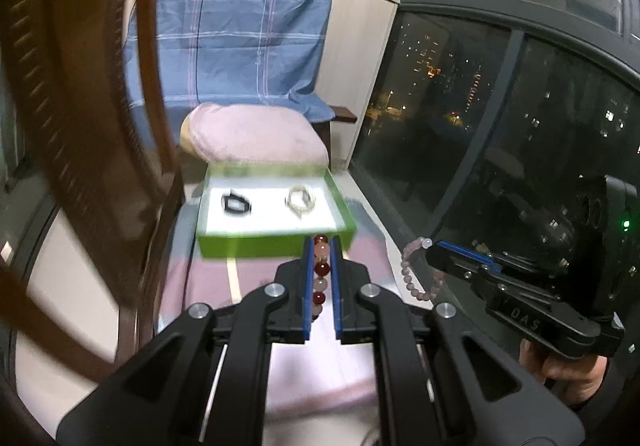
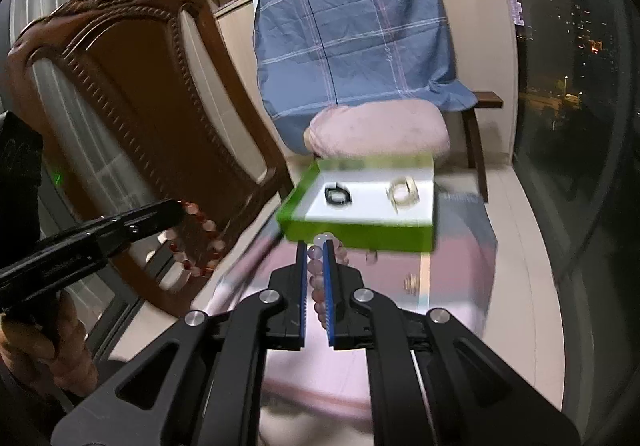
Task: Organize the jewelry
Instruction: 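Carry the red bracelet in the left gripper while the right carries the pink bracelet over the box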
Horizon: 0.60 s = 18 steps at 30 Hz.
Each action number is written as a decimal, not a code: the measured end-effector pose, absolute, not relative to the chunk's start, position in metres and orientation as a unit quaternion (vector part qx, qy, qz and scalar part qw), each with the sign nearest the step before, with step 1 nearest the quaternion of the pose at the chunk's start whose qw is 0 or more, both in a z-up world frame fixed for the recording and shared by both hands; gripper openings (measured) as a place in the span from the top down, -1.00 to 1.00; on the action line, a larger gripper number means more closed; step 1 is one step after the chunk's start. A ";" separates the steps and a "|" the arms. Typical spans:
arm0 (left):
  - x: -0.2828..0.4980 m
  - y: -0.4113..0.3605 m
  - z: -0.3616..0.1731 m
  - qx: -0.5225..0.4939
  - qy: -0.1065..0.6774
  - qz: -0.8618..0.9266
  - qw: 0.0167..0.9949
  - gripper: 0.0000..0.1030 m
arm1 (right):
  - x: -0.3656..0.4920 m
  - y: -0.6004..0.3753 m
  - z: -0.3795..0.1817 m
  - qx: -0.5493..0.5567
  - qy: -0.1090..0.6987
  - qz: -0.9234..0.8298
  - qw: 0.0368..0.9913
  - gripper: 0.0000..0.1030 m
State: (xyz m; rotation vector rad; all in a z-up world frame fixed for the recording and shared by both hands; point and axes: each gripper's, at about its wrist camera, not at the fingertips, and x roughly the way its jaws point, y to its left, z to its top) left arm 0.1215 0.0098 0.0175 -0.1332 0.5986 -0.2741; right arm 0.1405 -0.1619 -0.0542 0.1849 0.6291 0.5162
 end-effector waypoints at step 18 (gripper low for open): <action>0.446 0.023 -0.080 -0.102 0.426 -0.102 0.893 0.84 | 0.464 -0.095 -0.147 0.144 0.441 0.233 0.855 0.85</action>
